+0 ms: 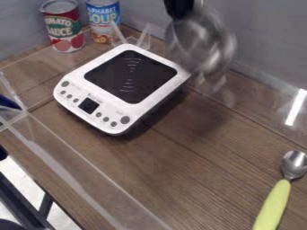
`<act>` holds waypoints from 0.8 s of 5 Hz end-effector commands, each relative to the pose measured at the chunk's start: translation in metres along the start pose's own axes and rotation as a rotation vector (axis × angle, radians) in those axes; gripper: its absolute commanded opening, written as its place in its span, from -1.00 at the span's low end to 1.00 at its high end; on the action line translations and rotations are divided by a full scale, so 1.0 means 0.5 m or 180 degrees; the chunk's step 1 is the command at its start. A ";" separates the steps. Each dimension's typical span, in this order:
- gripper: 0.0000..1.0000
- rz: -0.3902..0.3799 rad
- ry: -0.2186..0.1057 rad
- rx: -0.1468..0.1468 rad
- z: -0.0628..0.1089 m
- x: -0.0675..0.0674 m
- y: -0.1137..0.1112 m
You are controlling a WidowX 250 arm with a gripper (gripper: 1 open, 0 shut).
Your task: Put silver pot on the white and black stove top
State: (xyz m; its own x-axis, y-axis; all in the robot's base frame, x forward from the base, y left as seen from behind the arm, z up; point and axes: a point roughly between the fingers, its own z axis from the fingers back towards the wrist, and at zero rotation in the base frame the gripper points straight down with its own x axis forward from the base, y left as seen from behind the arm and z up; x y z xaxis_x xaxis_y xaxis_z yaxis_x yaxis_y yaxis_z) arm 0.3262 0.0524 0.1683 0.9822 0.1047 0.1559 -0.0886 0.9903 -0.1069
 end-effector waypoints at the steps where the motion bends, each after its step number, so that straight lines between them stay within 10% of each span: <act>1: -1.00 -0.0095 -0.0117 0.0014 0.022 -0.022 -0.025; 2: 1.00 -0.0142 -0.0034 0.0030 0.000 -0.031 -0.038; 4: 1.00 -0.0346 0.0134 -0.0016 -0.056 -0.056 -0.107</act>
State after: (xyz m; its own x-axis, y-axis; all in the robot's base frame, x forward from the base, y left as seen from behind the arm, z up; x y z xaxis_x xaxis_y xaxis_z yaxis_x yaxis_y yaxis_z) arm 0.3067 -0.0057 0.1330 0.9957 -0.0053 0.0921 0.0146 0.9949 -0.1001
